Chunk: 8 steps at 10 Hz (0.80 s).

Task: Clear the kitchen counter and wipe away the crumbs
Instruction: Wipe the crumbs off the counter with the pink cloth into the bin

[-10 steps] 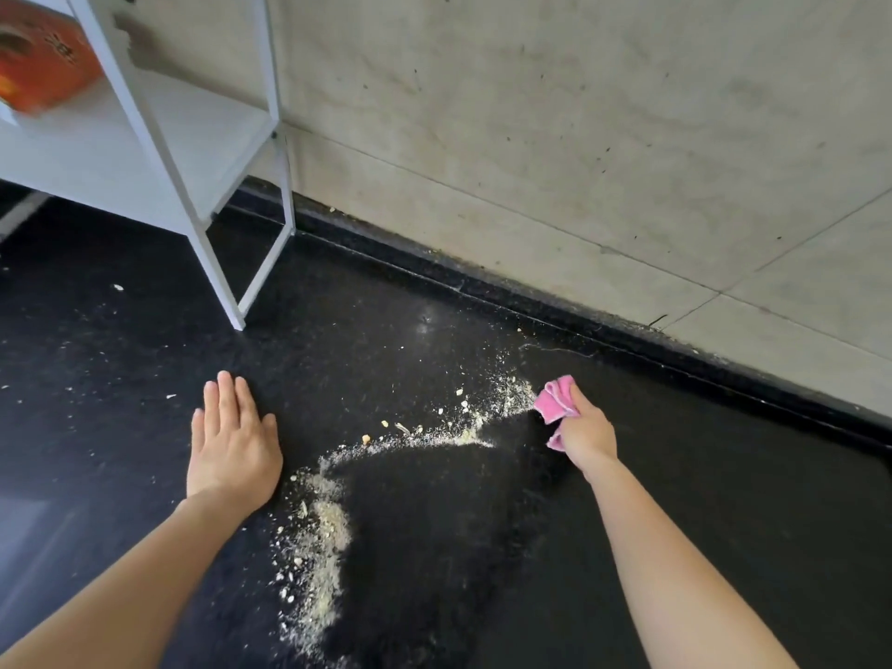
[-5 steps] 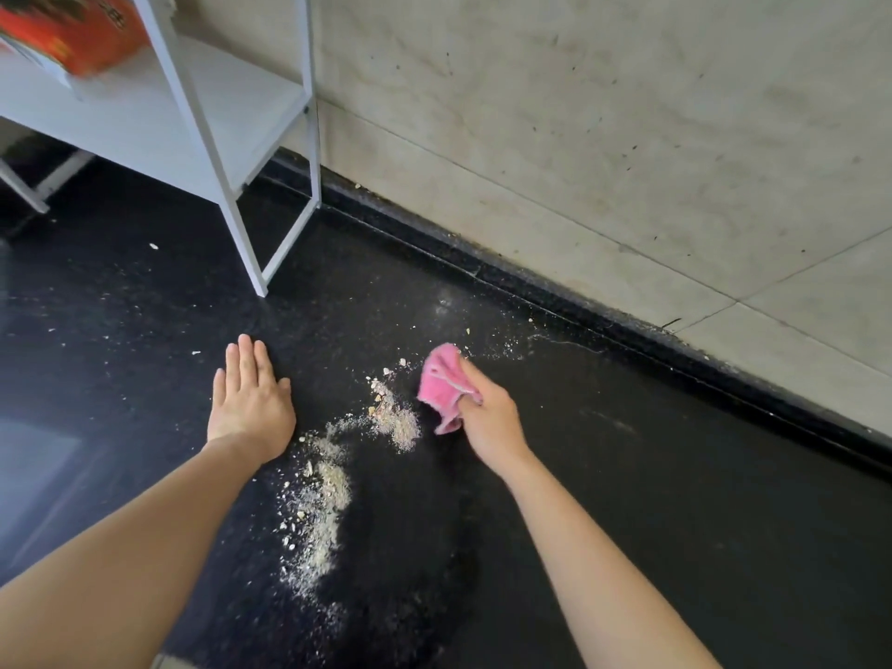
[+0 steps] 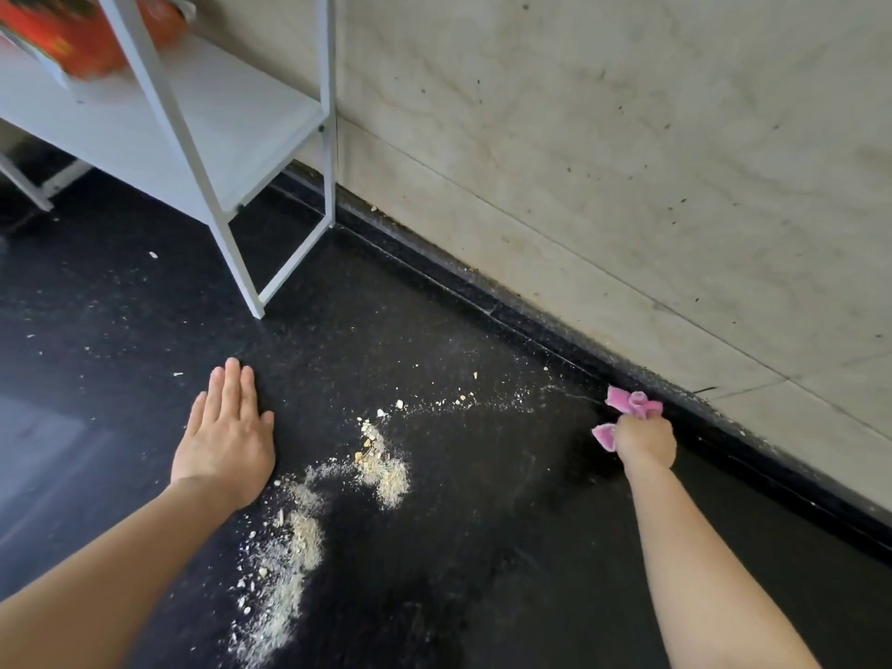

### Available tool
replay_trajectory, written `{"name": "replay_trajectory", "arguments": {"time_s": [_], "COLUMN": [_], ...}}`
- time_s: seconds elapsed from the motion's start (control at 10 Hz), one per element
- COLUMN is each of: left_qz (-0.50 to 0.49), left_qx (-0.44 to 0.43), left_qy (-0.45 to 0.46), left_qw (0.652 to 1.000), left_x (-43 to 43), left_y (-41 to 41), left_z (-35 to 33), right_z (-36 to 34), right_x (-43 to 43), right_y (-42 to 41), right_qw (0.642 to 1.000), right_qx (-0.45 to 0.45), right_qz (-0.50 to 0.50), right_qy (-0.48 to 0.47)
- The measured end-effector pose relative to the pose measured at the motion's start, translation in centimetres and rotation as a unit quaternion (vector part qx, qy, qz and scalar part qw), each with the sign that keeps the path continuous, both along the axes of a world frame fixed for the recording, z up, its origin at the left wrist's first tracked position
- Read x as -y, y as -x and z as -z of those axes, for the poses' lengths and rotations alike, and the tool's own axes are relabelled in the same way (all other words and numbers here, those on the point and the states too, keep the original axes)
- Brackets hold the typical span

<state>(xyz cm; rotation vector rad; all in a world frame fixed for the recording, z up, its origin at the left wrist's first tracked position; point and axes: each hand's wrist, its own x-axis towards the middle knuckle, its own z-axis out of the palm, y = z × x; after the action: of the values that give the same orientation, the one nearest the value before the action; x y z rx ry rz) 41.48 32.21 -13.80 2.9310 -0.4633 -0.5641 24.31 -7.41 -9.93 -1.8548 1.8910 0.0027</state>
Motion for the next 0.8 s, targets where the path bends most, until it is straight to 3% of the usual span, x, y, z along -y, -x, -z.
{"name": "replay_trajectory", "arguments": {"time_s": [0.1, 0.2, 0.3, 0.4, 0.5, 0.7, 0.8], "left_qz": [0.0, 0.001, 0.0, 0.003, 0.001, 0.005, 0.001], "left_qx": [0.0, -0.005, -0.01, -0.009, -0.004, -0.007, -0.009], "left_qy": [-0.004, -0.002, 0.0, -0.003, -0.01, -0.012, -0.009], "left_qw": [1.0, 1.0, 1.0, 1.0, 1.0, 1.0, 1.0], "left_x": [0.1, 0.2, 0.2, 0.4, 0.4, 0.2, 0.3], "left_y": [-0.1, 0.0, 0.1, 0.2, 0.1, 0.1, 0.1], "left_z": [-0.1, -0.3, -0.6, -0.6, -0.7, -0.6, -0.5], "right_z": [0.5, -0.4, -1.9, -2.3, -0.9, -0.6, -1.1], "right_x": [-2.6, -3.2, -2.3, -1.3, -2.4, -4.5, -3.5], "right_y": [-2.4, -3.1, -2.0, -1.6, -2.7, -6.3, -6.5], "right_qw": [0.997, 0.977, 0.964, 0.991, 0.993, 0.953, 0.968], "right_qx": [-0.016, 0.102, 0.194, 0.1, 0.026, 0.084, 0.057], "right_qz": [-0.079, -0.148, -0.119, -0.088, -0.114, -0.281, -0.237], "right_qy": [0.017, -0.118, -0.139, -0.017, 0.02, -0.08, 0.053]}}
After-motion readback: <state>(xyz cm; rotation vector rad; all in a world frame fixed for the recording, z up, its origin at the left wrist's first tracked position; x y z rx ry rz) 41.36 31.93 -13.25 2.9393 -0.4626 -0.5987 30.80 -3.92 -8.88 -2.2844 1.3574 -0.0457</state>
